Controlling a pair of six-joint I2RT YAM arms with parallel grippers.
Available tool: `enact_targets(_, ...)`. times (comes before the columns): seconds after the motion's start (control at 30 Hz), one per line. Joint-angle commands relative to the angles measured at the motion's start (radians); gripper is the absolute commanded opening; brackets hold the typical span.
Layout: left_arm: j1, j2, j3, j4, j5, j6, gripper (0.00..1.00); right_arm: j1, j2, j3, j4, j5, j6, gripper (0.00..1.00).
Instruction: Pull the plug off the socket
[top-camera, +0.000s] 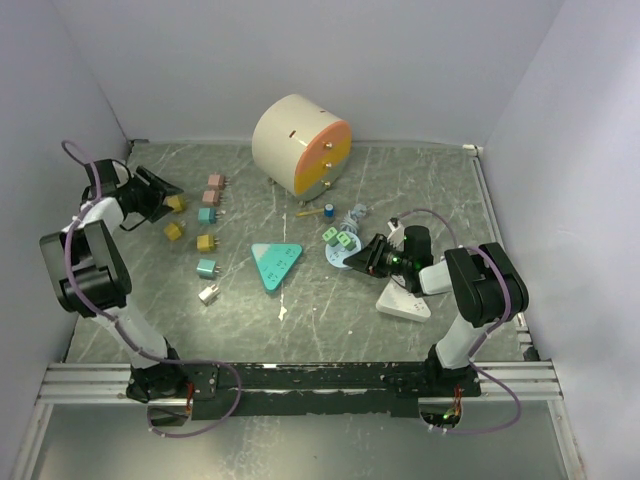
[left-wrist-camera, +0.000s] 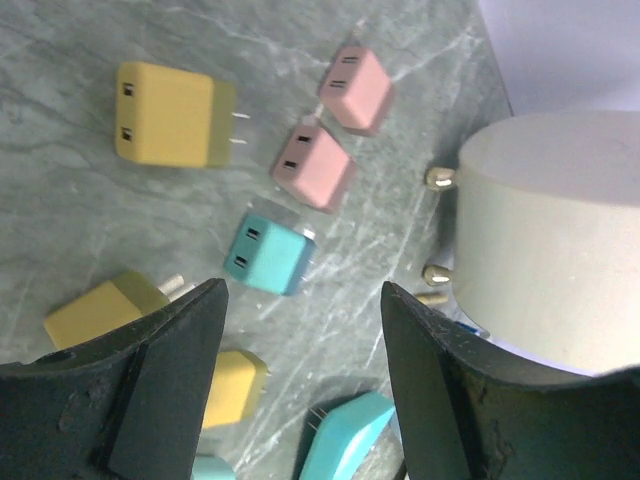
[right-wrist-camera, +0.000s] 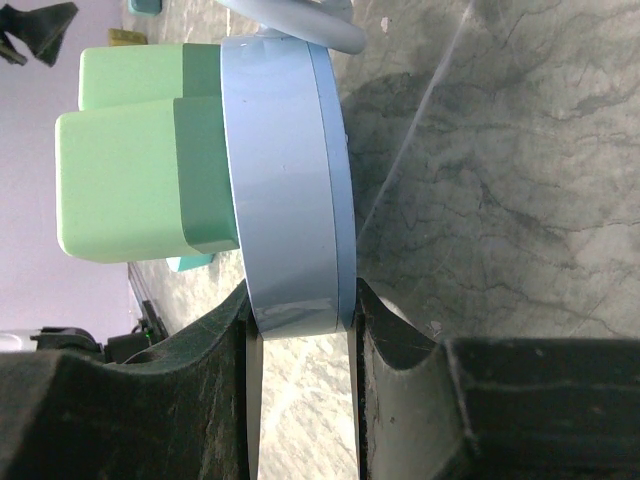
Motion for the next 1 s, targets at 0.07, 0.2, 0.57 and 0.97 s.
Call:
enact_targets(0.07,-0.034,-0.191,-0.083,0.027,0.002,0.013,0.73,-0.008,0.046,-0.019,-0.129,0.121,-0.084,0.00)
enact_targets(0.2,-0.127,-0.336,-0.207,0.071,0.004,0.041,0.75,-0.007,0.054,-0.011,-0.130,0.111,-0.090,0.00)
enact_targets(0.57,-0.715,-0.465,-0.297,0.084,-0.230,0.280,0.71,0.004,0.092,0.019,-0.133,0.027,-0.122,0.00)
enact_targets(0.97,-1.160,-0.103,0.042,-0.105,-0.581,0.579,0.66,0.023,0.122,0.038,-0.146,-0.030,-0.137,0.00)
